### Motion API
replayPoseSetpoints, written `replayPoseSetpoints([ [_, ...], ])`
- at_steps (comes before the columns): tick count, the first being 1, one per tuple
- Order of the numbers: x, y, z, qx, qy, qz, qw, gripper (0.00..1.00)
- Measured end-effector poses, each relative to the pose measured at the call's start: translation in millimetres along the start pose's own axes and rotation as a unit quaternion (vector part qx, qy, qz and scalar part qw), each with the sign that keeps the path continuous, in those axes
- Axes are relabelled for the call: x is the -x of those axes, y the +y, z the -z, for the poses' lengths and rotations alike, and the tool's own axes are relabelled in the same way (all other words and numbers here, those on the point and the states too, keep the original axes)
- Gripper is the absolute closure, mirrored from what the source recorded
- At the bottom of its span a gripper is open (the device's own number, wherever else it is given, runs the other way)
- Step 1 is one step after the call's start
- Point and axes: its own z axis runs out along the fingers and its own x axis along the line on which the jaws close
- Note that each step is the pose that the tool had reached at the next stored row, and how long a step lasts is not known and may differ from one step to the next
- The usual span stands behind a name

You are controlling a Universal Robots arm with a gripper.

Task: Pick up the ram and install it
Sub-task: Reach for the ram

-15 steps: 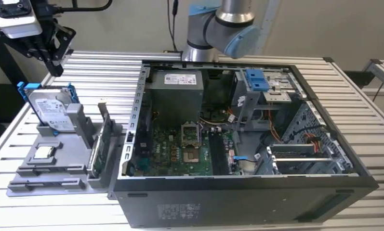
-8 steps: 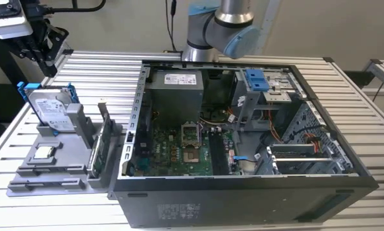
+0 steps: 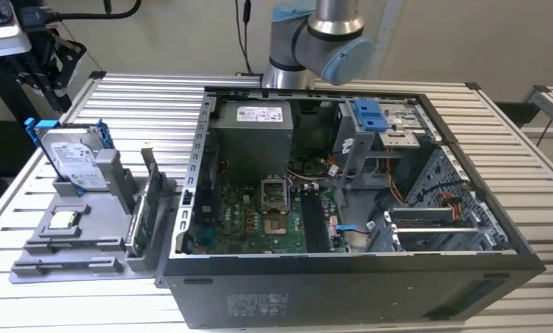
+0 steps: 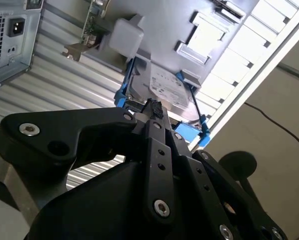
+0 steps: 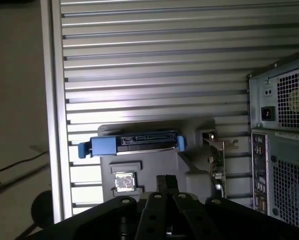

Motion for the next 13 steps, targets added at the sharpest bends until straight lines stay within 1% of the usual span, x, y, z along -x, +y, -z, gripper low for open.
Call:
replayPoseSetpoints([
  [2, -2.4, -0.2, -0.3, 0.0000, 0.0000, 0.000, 1.0000, 0.89],
  [7, -3.0, -0.3, -0.3, 0.0000, 0.0000, 0.000, 1.0000, 0.89],
  [13, -2.7, -4.6, -1.0, 0.0000, 0.0000, 0.000, 1.0000, 0.89],
])
